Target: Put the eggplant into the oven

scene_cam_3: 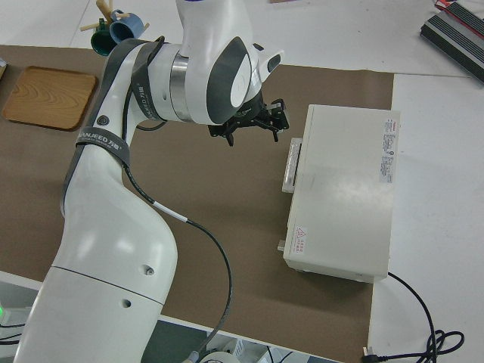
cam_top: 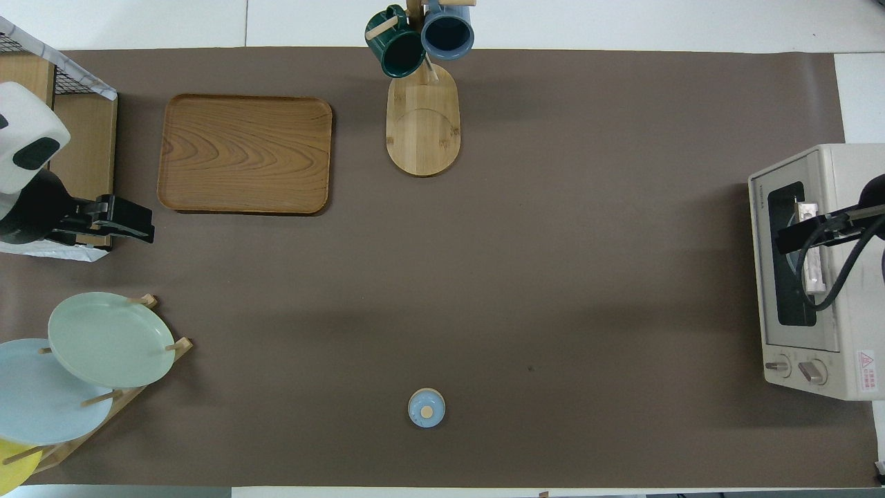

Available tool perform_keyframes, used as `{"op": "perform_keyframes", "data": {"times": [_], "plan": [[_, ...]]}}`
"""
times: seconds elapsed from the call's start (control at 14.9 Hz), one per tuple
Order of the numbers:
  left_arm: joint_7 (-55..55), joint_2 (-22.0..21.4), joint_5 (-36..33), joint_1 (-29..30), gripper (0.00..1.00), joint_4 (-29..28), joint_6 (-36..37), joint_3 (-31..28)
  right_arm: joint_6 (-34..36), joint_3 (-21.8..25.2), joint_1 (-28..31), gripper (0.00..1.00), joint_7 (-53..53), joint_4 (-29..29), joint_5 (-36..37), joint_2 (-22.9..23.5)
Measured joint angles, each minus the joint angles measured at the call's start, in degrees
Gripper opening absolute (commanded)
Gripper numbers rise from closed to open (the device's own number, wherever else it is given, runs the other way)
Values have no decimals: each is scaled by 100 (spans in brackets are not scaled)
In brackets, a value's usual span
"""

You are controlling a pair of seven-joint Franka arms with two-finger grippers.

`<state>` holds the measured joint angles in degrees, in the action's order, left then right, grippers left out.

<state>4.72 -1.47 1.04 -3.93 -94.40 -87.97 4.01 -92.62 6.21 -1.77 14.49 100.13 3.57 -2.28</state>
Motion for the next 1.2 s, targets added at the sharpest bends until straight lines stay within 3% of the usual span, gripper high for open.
{"op": "perform_keyframes", "data": {"times": [1.2], "plan": [[0, 0, 0, 0, 100, 0, 0, 0, 12, -216, -40, 100, -659, 40, -231, -188]]}}
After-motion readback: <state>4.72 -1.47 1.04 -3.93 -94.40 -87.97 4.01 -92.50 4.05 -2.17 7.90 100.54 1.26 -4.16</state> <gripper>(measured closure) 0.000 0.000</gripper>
